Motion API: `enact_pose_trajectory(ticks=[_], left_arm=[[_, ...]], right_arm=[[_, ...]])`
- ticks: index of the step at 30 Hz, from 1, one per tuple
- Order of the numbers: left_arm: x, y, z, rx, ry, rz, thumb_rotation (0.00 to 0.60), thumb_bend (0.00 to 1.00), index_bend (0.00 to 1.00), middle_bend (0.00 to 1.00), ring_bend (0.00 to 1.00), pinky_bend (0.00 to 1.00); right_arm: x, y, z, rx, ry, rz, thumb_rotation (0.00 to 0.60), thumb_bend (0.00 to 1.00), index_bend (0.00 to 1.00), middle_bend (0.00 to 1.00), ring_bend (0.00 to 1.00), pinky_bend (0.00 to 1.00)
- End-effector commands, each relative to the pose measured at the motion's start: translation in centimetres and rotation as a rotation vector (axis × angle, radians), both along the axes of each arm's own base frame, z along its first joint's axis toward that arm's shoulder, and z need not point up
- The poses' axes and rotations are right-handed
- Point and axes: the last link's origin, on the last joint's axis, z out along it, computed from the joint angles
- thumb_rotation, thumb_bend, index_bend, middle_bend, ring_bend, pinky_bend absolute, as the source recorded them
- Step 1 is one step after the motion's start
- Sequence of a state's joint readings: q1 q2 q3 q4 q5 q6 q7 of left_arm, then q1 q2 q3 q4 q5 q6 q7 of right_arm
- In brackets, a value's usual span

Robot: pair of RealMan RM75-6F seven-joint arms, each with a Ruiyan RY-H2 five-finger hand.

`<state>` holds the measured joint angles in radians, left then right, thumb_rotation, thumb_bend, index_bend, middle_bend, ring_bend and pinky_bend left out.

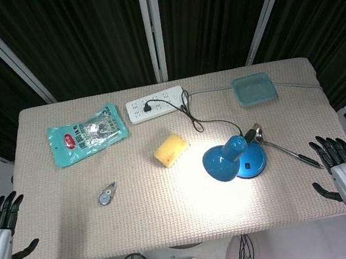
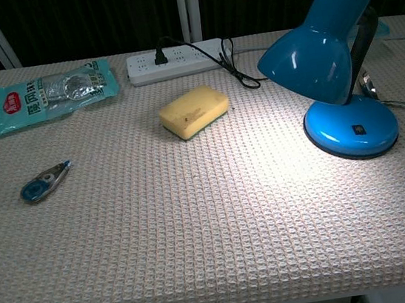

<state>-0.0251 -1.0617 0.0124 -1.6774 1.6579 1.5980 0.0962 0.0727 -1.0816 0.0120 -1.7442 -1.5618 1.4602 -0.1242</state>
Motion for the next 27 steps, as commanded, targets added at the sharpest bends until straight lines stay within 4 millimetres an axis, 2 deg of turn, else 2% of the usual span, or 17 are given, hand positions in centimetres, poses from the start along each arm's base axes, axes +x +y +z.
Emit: enact_pose_trajectory(ticks=[1,16,17,18,20,21,23,25,27], left_arm=[[0.02,0.09,0.00,0.000,0.000,-0.002,0.600,0.06,0.02,0.00,0.00,0.00],[0.15,0.20,0.37,0.007,-0.006,-0.012,0.600,0.06,0.02,0.00,0.00,0.00],[0.12,0.19,0.31,0.004,-0.006,-0.010,0.600,0.06,0.02,0.00,0.00,0.00],[0.10,0.18,0.26,0.002,-0.006,-0.009,0.600,0.06,0.02,0.00,0.00,0.00],[0.09,0.19,0.16,-0.001,-0.008,-0.010,0.600,0.06,0.02,0.00,0.00,0.00],[0.07,0.20,0.11,-0.001,-0.009,-0.010,0.600,0.06,0.02,0.00,0.00,0.00],[0.05,0.18,-0.05,-0.003,-0.009,-0.010,0.600,0.06,0.02,0.00,0.00,0.00],[0.04,0.09,-0.16,-0.008,-0.002,-0.010,0.600,0.06,0.02,0.00,0.00,0.00],[0.06,-0.01,-0.13,-0.008,0.005,-0.011,0.600,0.06,0.02,0.00,0.00,0.00]], right_arm=[[0.02,-0.02,0.04,-0.002,0.001,0.000,0.600,0.18,0.00,0.00,0.00,0.00],[0.52,-0.19,0.28,-0.016,-0.001,0.024,0.600,0.18,0.00,0.00,0.00,0.00],[0.52,-0.24,0.34,-0.022,0.002,0.023,0.600,0.18,0.00,0.04,0.03,0.03],[0.57,-0.28,0.39,-0.028,0.000,0.022,0.600,0.18,0.00,0.12,0.10,0.09],[0.71,-0.32,0.41,-0.030,-0.019,0.018,0.600,0.17,0.00,0.40,0.37,0.33],[0.70,-0.27,0.31,-0.018,-0.031,0.010,0.600,0.17,0.00,0.66,0.62,0.56],[0.63,-0.24,0.16,0.005,-0.034,-0.005,0.600,0.16,0.00,0.89,0.83,0.76],[0.65,-0.31,-0.04,0.013,-0.025,-0.008,0.600,0.17,0.00,0.99,0.93,0.87],[0.90,-0.40,-0.37,0.023,-0.034,-0.005,0.600,0.17,0.00,1.00,0.96,0.89]])
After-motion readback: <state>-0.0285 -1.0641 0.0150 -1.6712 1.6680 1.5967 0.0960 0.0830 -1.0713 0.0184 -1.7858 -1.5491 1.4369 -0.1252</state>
